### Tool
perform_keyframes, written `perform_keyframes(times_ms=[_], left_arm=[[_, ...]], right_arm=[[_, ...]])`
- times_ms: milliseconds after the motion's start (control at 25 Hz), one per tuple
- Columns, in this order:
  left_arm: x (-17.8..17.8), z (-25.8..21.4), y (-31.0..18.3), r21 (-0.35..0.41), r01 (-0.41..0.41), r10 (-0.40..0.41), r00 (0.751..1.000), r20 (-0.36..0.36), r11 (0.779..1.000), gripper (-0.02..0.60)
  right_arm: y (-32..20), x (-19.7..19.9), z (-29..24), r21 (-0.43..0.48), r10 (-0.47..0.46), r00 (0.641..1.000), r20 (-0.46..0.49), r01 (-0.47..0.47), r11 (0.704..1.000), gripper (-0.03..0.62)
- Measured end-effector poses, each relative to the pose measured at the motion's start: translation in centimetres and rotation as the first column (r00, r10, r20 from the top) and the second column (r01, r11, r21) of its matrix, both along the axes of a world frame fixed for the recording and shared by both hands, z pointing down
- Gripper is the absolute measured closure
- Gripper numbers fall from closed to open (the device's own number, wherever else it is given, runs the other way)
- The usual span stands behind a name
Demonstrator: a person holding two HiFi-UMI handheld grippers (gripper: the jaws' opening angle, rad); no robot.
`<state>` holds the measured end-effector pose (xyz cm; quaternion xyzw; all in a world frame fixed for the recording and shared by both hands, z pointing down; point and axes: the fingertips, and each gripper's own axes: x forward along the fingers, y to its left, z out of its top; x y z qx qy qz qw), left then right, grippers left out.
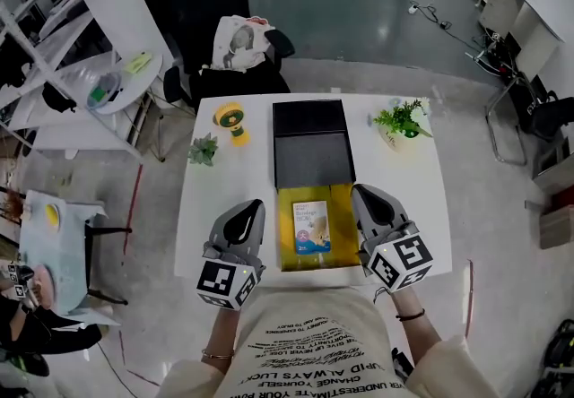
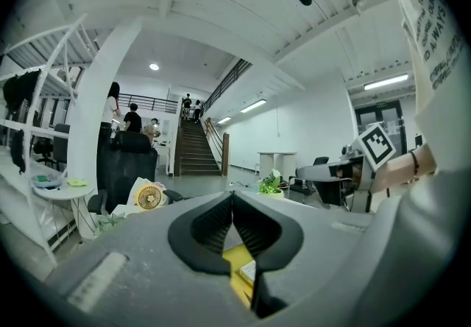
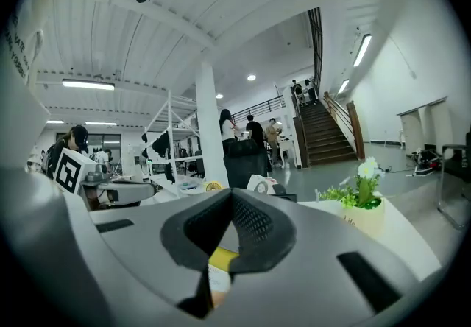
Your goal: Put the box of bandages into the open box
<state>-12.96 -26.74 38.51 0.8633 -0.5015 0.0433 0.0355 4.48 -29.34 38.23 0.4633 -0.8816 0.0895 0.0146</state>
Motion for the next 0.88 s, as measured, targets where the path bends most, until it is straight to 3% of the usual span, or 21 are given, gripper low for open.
perform_keyframes(times_ms=[880], left_arm=[[-1.4, 0.7, -0.3, -0.024, 0.041, -0.040, 0.999, 0.026, 0.999, 0.558]], right_arm=[[-0.6, 0.1, -0.2, -0.012, 0.011, 1.000, 0.007, -0.010, 1.000, 0.589]])
